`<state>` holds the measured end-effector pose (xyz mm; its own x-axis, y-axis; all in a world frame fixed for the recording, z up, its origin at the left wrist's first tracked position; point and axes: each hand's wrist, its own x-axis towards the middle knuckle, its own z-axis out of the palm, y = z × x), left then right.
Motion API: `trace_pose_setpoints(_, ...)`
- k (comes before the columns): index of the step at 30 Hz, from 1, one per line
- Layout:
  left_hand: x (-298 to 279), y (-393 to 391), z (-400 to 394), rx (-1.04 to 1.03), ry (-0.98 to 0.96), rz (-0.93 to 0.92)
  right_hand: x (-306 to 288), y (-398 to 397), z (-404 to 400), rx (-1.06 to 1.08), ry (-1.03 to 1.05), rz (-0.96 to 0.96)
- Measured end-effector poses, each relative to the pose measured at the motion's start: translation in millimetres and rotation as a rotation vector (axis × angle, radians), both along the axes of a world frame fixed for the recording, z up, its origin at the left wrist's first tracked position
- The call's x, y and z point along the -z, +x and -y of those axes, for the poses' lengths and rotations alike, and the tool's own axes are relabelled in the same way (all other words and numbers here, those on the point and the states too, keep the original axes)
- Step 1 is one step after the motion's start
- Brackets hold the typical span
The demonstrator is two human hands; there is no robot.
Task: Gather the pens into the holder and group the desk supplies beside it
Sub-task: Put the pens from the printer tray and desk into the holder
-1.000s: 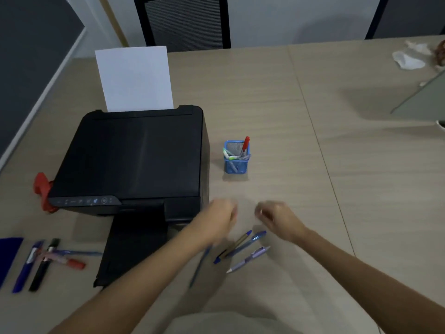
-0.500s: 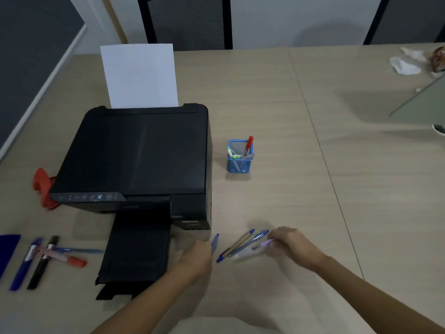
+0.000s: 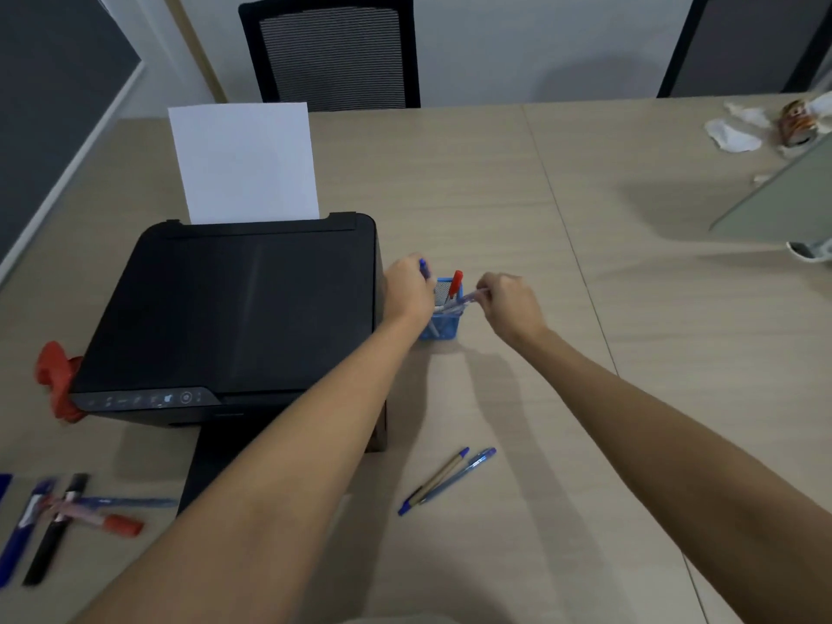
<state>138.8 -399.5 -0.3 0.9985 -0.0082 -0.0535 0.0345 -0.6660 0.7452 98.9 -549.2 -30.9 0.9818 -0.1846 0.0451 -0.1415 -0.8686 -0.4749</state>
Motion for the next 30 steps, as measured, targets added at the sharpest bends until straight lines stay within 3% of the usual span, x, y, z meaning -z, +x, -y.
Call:
trace_pose_setpoints(7, 17.6, 11.7, 4.8, 0.039, 0.179, -0.141, 13.0, 17.8, -12.5, -0.136, -0.001, -0.118)
trace_pose_setpoints(11, 6.4, -10.6, 4.8, 0.042, 0.184, 0.015, 33.0, -19.2, -9.1, 0.007, 0.188, -0.003)
trace_pose_setpoints(13, 8.8, -39.1, 4.9, 0.146, 0.147, 0.088, 47.0, -55.0, -6.6, -0.031, 0.213, 0.001)
trace_pose_setpoints(15, 27.7, -73.2, 4.2, 0.336, 0.195, 0.007, 61.9, -96.0, -2.9, -0.161, 0.208, -0.134)
trace_pose_setpoints(17, 54.6, -102.0, -0.5, 0.492, 0.321, -0.197, 78.1, -132.7, 1.8, -0.273, 0.224, -0.333)
trace_pose_setpoints(20, 86.6, -131.6, -11.0, 0.618, 0.530, -0.400, 97.2, -169.3, 5.0, -0.315, 0.208, -0.459)
trace_pose_setpoints(27, 115.7, -163.6, -19.8, 0.724, 0.761, -0.414, 98.9, -190.1, 20.3, -0.335, 0.087, -0.481)
trace_pose_setpoints(30, 101.4, -159.2, -18.7, 0.694, 0.745, -0.436, 85.6, -181.9, 38.5, -0.296, 0.125, -0.471)
